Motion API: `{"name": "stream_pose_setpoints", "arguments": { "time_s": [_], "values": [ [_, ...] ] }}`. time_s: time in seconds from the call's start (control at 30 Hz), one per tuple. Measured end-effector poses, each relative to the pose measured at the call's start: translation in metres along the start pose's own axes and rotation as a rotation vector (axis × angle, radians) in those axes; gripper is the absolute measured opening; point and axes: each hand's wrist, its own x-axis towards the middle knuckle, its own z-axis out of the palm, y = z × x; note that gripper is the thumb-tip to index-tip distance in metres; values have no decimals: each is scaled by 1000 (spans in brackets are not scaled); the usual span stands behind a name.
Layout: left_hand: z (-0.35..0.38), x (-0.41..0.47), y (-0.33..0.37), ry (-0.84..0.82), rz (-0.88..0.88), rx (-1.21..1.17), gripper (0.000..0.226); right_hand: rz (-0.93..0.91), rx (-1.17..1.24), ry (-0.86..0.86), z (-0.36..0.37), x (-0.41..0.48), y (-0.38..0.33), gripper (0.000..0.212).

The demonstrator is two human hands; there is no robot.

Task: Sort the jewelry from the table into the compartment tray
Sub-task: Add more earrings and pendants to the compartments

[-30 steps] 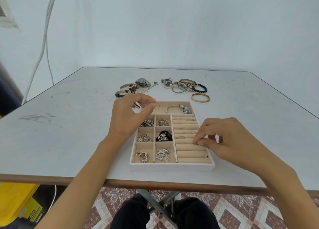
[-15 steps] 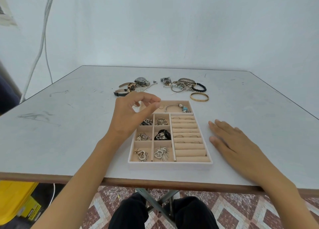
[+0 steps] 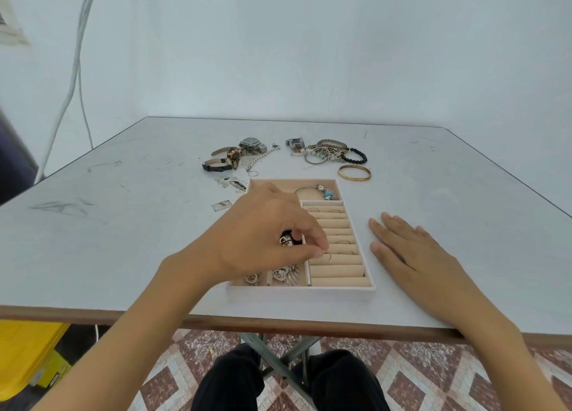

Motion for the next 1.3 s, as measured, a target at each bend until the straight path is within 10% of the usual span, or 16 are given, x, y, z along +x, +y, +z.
{"name": "stream_pose_setpoints", "arguments": {
  "time_s": [1.3],
  "values": [
    [11,-22,12,-32,72,348,24,-10,9,26,0,-2,-1,52]
  ]
}}
